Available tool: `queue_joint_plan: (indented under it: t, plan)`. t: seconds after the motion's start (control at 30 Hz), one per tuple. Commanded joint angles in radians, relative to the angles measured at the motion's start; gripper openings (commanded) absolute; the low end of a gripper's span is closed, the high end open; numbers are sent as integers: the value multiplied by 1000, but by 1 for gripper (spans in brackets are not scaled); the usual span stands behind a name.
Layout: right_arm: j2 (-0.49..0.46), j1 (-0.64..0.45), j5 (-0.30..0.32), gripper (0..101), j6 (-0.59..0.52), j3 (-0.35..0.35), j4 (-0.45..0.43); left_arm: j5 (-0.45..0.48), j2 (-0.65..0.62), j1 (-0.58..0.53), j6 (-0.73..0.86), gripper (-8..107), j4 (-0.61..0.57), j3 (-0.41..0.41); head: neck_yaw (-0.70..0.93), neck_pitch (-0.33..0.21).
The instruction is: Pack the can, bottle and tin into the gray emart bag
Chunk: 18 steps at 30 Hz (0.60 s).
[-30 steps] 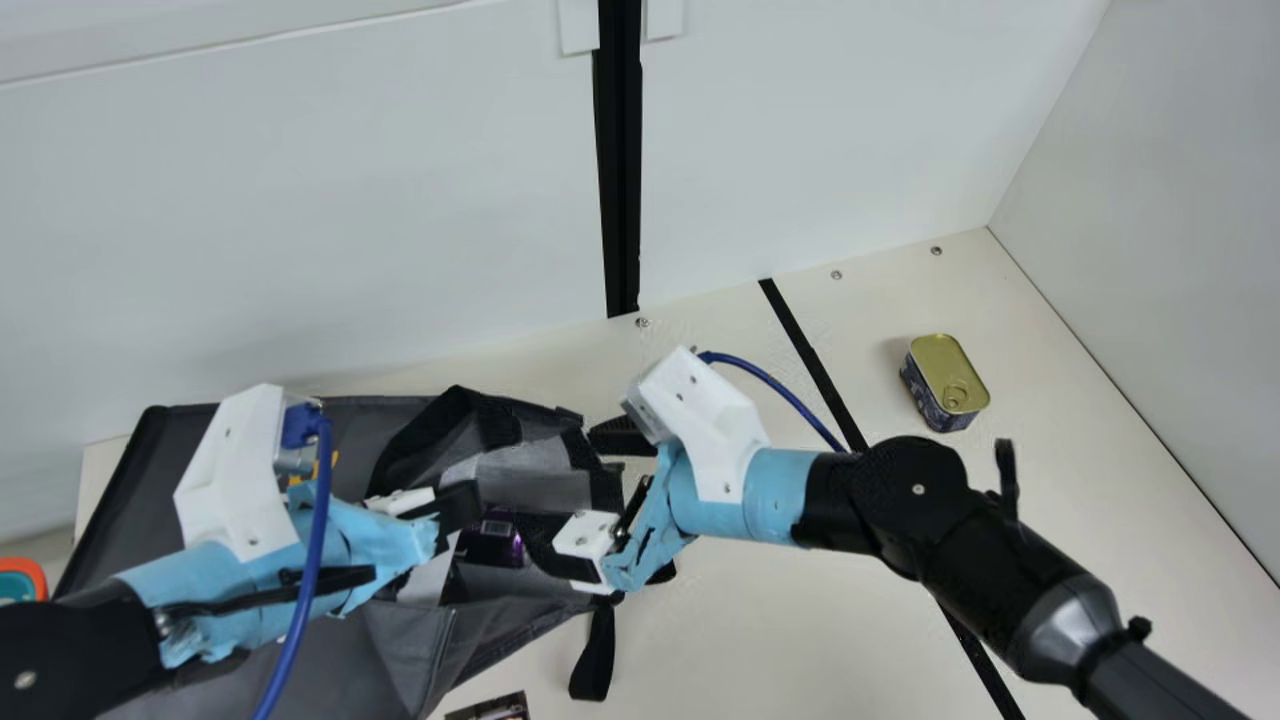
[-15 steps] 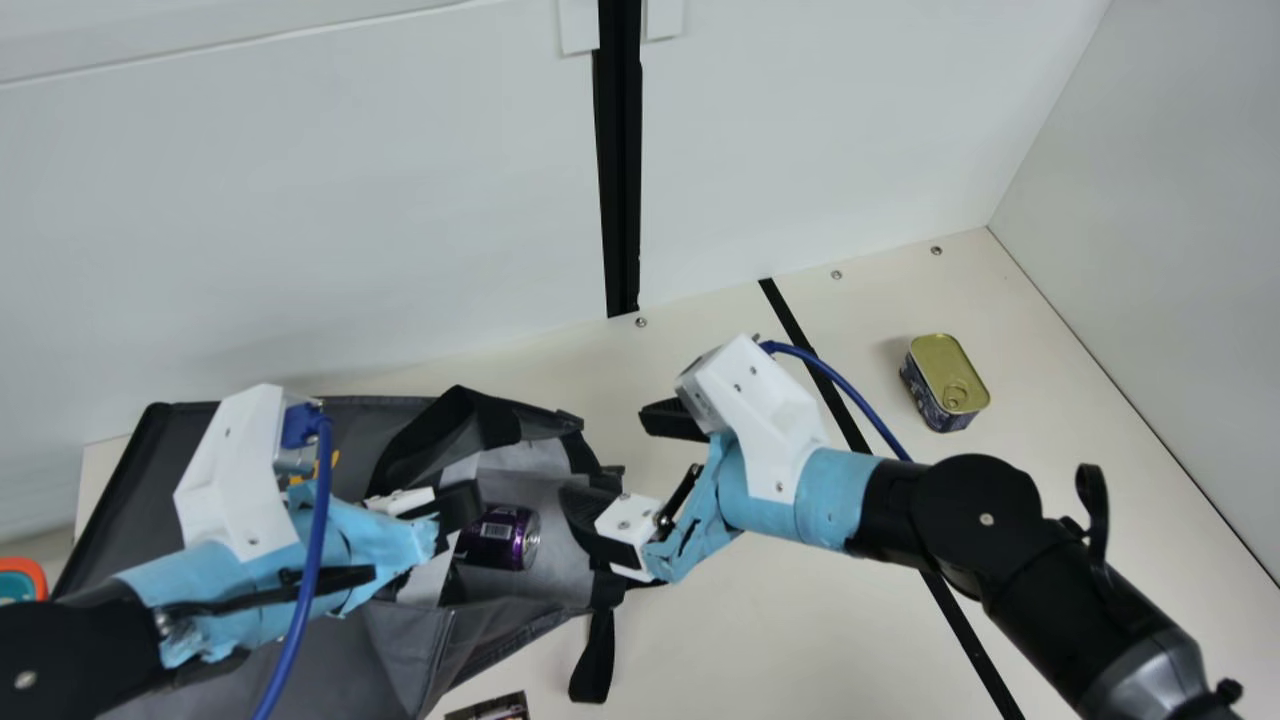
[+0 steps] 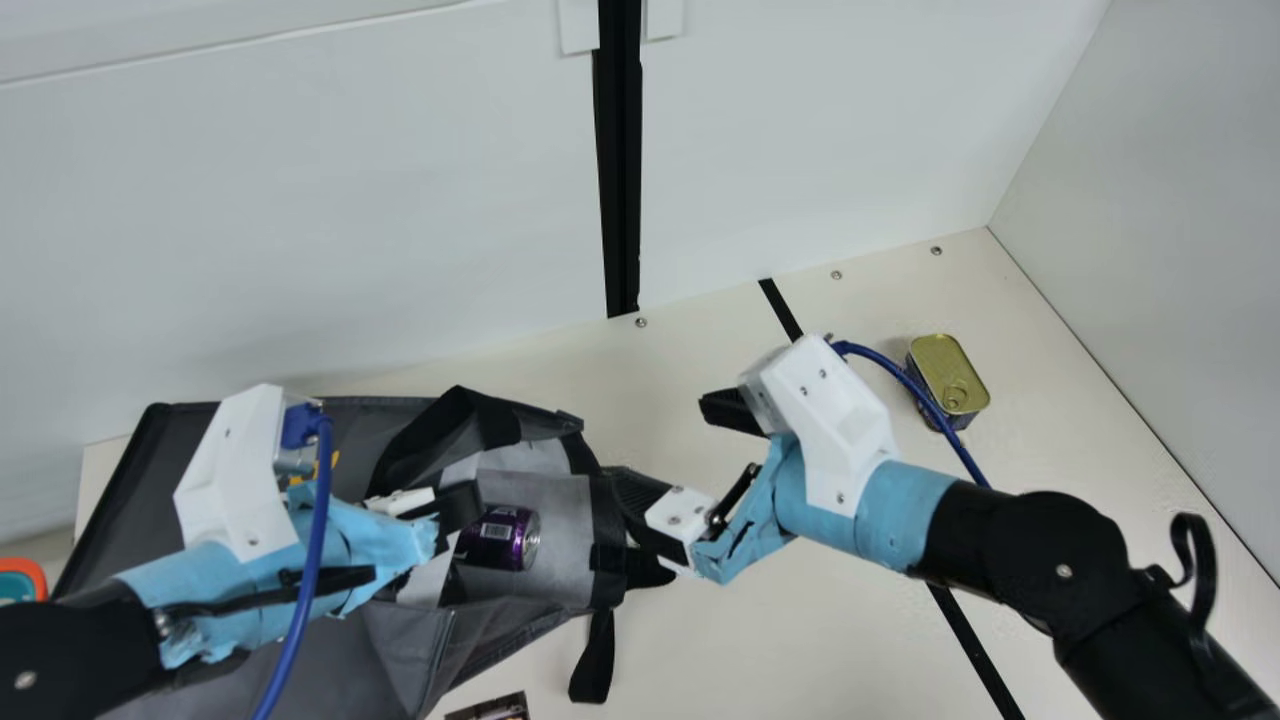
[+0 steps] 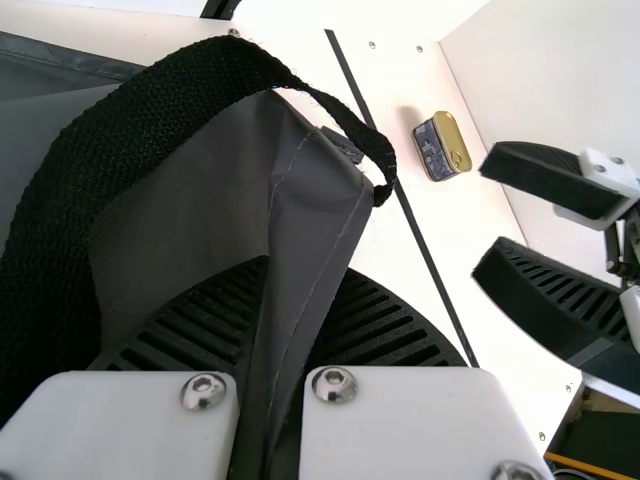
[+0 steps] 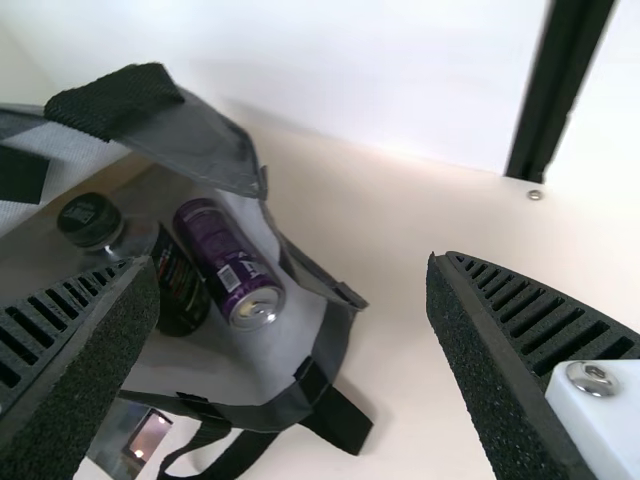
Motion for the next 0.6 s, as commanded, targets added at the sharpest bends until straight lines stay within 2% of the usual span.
queue_joint_plan:
  t: [0.0, 0.57]
  plan:
    - [-15, -9, -5, 91, 17, 2, -20, 0, 0, 0, 0, 10, 0, 0, -1, -23]
    - [-133, -56, -36, 91, 125, 37, -202, 0, 0, 0, 0, 10, 0, 0, -1, -23]
